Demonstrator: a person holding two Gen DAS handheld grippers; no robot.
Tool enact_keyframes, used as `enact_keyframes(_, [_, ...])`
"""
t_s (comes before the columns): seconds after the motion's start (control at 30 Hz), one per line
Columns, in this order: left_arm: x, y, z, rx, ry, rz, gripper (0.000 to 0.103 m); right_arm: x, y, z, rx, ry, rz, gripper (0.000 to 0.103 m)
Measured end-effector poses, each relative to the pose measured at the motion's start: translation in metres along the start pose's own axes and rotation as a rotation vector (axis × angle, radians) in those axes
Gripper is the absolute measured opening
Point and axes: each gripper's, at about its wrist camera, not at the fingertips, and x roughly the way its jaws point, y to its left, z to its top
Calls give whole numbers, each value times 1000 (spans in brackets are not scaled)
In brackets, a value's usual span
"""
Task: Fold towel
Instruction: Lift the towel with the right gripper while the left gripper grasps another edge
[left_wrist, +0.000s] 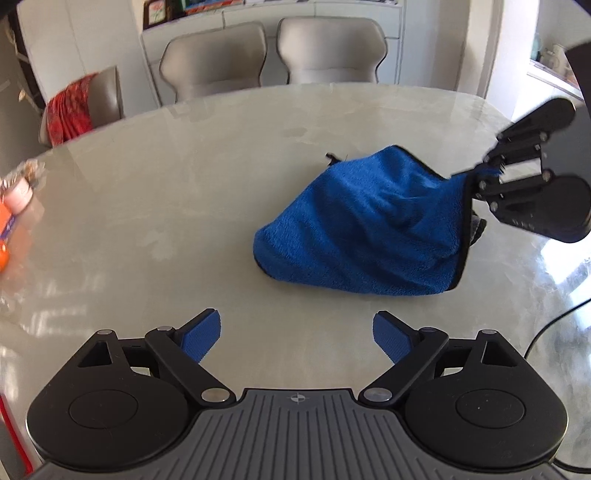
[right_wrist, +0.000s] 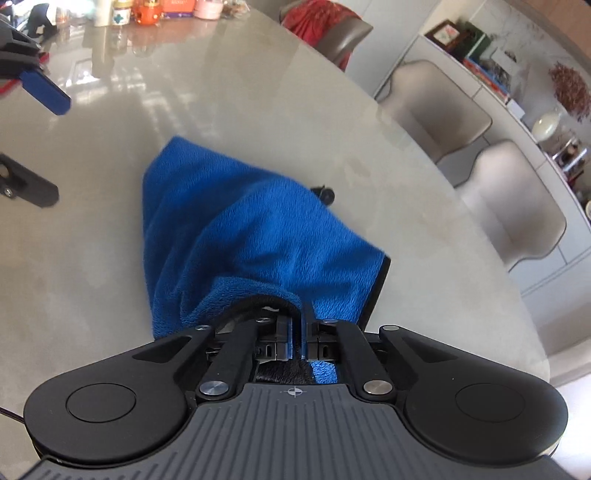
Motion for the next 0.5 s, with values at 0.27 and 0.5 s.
enact_keyframes(0.27, [-5,-40,-1,251,-149,-33,93,-36,-19,24,55,-115,11,3])
enact_keyframes(0.5, [12,-66,-1,329,-164,-1,93,-43,-30,39,92,-146,35,3])
